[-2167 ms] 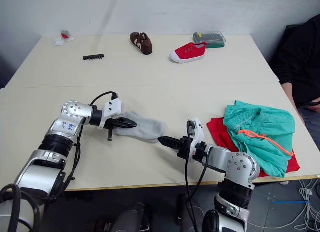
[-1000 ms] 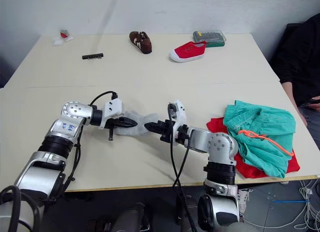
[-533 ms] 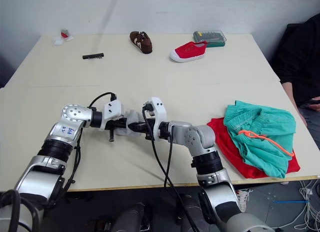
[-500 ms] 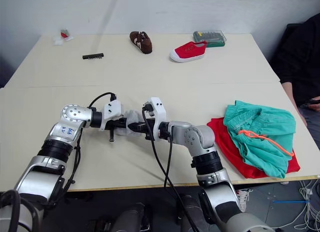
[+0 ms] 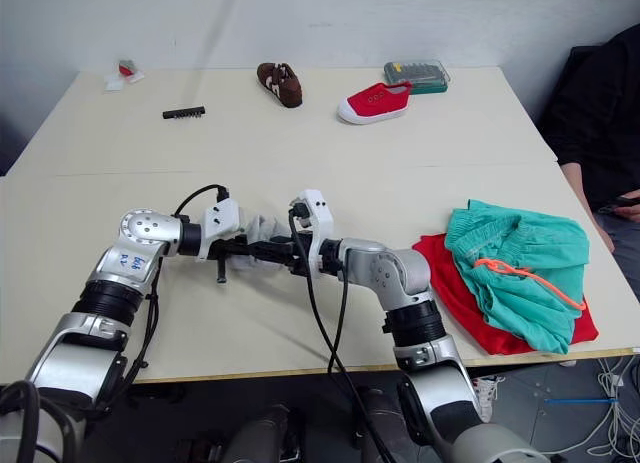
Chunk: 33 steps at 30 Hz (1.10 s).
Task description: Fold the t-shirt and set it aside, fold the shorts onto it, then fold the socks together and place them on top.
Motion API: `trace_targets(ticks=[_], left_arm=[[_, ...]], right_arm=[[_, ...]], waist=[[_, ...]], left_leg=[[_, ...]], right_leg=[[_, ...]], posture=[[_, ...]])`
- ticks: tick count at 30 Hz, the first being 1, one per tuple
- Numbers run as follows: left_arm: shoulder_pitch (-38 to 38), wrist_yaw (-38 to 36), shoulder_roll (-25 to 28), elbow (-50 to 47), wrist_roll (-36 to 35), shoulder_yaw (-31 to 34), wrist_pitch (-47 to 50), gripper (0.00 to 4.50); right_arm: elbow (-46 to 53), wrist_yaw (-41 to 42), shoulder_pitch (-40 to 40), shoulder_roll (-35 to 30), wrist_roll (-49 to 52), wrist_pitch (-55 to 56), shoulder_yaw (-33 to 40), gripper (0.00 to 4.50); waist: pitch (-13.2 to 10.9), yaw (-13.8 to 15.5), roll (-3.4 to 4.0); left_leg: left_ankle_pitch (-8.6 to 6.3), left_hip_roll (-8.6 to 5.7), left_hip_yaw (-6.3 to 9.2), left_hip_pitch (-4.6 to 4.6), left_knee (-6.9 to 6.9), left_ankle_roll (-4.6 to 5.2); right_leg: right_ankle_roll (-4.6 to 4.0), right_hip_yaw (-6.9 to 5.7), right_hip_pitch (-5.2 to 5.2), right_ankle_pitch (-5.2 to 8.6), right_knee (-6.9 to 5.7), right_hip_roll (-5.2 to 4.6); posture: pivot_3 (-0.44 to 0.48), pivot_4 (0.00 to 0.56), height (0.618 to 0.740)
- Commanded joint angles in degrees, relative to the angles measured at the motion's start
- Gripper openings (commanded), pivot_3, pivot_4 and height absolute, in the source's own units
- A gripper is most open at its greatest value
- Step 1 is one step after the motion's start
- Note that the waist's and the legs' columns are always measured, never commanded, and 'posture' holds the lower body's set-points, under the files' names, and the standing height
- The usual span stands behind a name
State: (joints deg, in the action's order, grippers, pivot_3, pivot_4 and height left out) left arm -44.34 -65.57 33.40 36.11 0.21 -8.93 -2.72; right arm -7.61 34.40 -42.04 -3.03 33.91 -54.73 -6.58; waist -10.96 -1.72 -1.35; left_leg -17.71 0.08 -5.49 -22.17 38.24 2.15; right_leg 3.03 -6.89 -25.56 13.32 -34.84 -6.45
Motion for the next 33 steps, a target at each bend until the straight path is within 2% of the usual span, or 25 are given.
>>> trace_targets(ticks=[1, 5, 9, 12, 19, 25, 30, 33], left_arm=[[0.69, 1.14, 1.28, 1.54, 1.08, 0.17, 0.40, 0.00], [0.31, 1.26, 1.27, 2.11, 1.12, 0.16, 0.13, 0.00], [-0.08, 1.39, 1.22, 2.67, 1.15, 0.15, -0.11, 0.00], [-0.46, 1.45, 1.22, 2.99, 1.14, 0.15, -0.16, 0.00], [-0.42, 1.61, 1.38, 3.84, 1.23, 0.21, -0.55, 0.00], [-1.06, 1.82, 1.36, 4.80, 1.22, 0.31, -0.99, 0.00], [-1.55, 1.86, 1.46, 5.43, 1.25, 0.31, -1.25, 0.00], [-1.90, 1.94, 1.42, 5.93, 1.25, 0.27, -1.47, 0.00]], right_arm=[[2.81, 5.58, 0.24, -3.04, -4.95, 8.78, -4.99, 2.30], [1.63, 10.73, 1.17, -6.45, -12.72, 21.20, -11.44, 2.30], [-0.06, 14.60, 1.95, -7.59, -17.28, 31.22, -13.79, 2.30], [-0.73, 17.97, 2.29, -8.04, -18.07, 35.71, -13.96, 2.30], [-1.79, 22.19, 1.87, -7.70, -18.10, 37.99, -13.13, 2.30], [-9.28, 24.67, -0.47, -9.81, -26.46, 51.11, -15.87, 2.30], [-13.21, 26.24, -1.88, -9.20, -28.63, 59.21, -15.54, 2.30], [-14.88, 26.26, -2.79, -8.78, -29.55, 62.86, -15.11, 1.75]], waist=[[0.00, 0.00, 0.00], [0.00, 0.00, 0.00], [0.00, 0.02, 0.00], [0.00, 0.10, 0.00], [0.00, 0.08, 0.00], [0.00, 0.09, -0.01], [0.00, 0.06, 0.00], [0.00, 0.06, 0.00]], left_leg=[[0.00, 0.00, 0.00, 0.00, 0.00, 0.00], [0.00, -0.01, -0.03, 0.01, 0.00, 0.00], [0.01, -0.01, -0.04, 0.01, 0.01, -0.01], [0.02, -0.01, -0.05, 0.01, 0.03, -0.03], [0.02, 0.00, -0.03, 0.03, 0.03, -0.04], [0.03, -0.01, -0.04, 0.05, 0.04, -0.04], [0.06, -0.01, -0.05, 0.05, 0.03, -0.10], [0.06, -0.01, -0.05, 0.05, 0.04, -0.11]], right_leg=[[0.00, 0.00, 0.00, 0.00, 0.00, 0.00], [0.00, -0.01, 0.00, 0.00, 0.00, 0.01], [0.00, -0.02, 0.00, 0.00, -0.02, 0.03], [0.00, -0.02, 0.00, 0.00, -0.03, 0.03], [0.00, -0.02, 0.01, 0.00, -0.04, 0.03], [0.00, -0.02, 0.02, 0.00, -0.05, 0.03], [0.00, -0.02, 0.01, 0.00, -0.07, 0.03], [0.00, -0.02, 0.02, 0.00, -0.08, 0.03]], posture=[[0.000, 0.150, 0.740], [0.000, 0.150, 0.740], [0.000, 0.150, 0.740], [0.000, 0.150, 0.740], [0.000, 0.150, 0.740], [0.000, 0.150, 0.740], [0.000, 0.150, 0.740], [0.000, 0.150, 0.740]])
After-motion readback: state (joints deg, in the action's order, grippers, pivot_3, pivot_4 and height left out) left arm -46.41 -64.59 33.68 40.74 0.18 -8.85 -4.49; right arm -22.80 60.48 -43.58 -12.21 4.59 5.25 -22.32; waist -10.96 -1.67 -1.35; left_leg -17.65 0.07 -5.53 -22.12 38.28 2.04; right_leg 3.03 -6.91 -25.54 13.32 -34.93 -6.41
